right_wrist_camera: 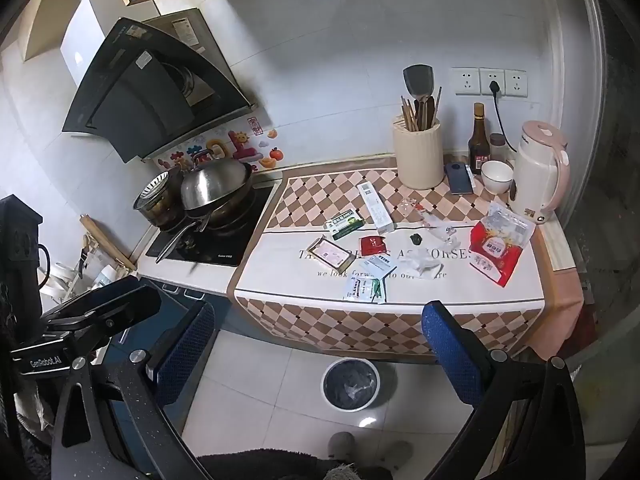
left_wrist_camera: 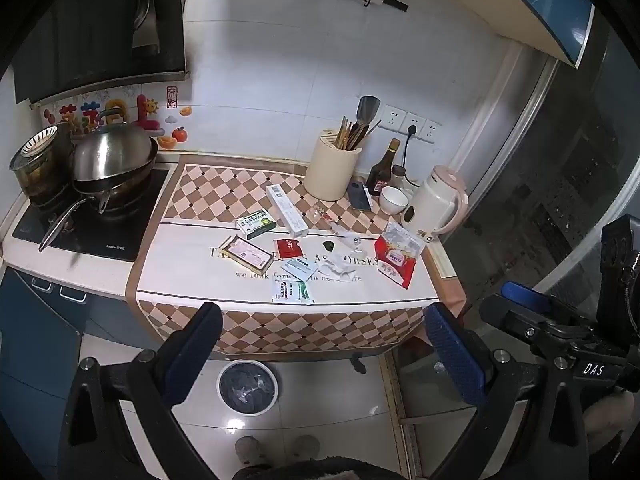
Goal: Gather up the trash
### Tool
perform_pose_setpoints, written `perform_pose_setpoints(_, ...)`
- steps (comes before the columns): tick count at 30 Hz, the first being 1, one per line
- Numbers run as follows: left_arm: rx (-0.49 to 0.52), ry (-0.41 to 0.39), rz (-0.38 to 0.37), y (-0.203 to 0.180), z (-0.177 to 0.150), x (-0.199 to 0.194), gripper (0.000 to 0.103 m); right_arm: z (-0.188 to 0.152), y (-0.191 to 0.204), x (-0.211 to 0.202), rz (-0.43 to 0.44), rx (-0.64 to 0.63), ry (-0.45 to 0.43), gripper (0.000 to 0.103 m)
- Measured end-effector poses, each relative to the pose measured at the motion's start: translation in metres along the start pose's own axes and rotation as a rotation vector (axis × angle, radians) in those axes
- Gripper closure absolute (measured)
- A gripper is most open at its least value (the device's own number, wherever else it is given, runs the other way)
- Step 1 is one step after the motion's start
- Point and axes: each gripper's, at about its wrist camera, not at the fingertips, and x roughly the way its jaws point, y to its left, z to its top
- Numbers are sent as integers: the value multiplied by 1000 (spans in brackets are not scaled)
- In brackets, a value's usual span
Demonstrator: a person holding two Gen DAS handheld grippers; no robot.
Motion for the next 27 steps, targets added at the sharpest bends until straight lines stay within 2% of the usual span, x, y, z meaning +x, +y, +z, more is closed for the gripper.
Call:
perform_pose_setpoints(8,-5,0,-7,0,-1,2,0,0,9,2,5,0,6,0)
perform_pose_setpoints(12,-9,-3,-19,-13,-4,7,0,-1,10,4,8,6,8,0)
perform_pose_setpoints(27,-15,-8,-55,-8,-1,4,0,-6,-4,-5,6,15,3,0)
